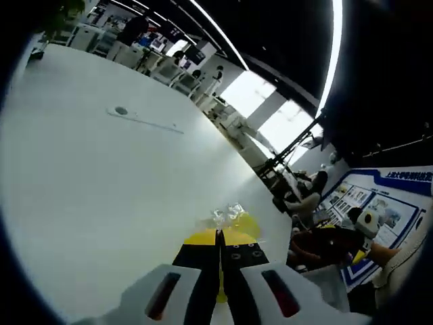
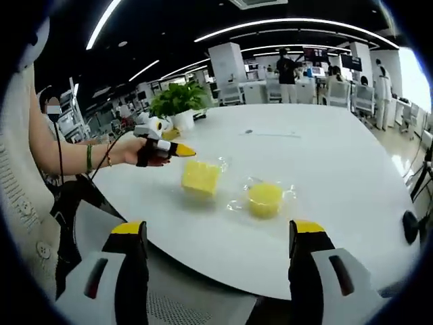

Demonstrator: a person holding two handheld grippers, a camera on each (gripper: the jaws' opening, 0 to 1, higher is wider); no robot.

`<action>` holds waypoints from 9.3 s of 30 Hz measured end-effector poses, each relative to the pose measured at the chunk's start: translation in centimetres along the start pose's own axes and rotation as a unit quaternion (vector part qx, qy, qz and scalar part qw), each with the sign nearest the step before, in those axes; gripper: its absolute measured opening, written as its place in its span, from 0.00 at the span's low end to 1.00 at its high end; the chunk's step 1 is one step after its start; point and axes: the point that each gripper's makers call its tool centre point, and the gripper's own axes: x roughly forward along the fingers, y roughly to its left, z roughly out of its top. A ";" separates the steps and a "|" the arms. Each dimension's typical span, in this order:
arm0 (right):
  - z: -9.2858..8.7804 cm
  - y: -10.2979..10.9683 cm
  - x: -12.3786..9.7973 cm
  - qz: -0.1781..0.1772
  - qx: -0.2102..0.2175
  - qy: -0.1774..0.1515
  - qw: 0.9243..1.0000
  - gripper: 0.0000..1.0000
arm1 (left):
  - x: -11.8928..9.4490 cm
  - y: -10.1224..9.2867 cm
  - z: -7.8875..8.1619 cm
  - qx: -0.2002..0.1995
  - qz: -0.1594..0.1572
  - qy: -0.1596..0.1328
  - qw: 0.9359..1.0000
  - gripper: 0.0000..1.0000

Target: Compare the silicone blocks by pressing each to a similar depth, holding the contact briefly, and releasing to observe deformation and rebound differences across the visible hardness samples.

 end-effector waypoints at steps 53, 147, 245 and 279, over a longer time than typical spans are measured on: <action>1.2 -0.1 0.6 0.031 -0.015 -0.019 0.999 0.72 | -8.3 -1.0 -0.9 0.069 0.120 -0.073 0.988 0.36; 0.2 -3.3 -0.4 0.120 0.033 -0.066 0.990 0.70 | 10.5 -6.9 -0.6 -0.149 0.126 -0.059 0.979 0.50; 4.1 -2.8 -4.0 0.130 -0.021 -0.105 0.986 0.62 | 8.1 -17.4 2.3 0.149 0.055 -0.044 0.986 0.00; 17.2 8.2 0.1 0.266 -0.373 0.005 0.889 0.62 | -10.2 -23.5 7.6 0.182 0.008 -0.156 0.971 0.00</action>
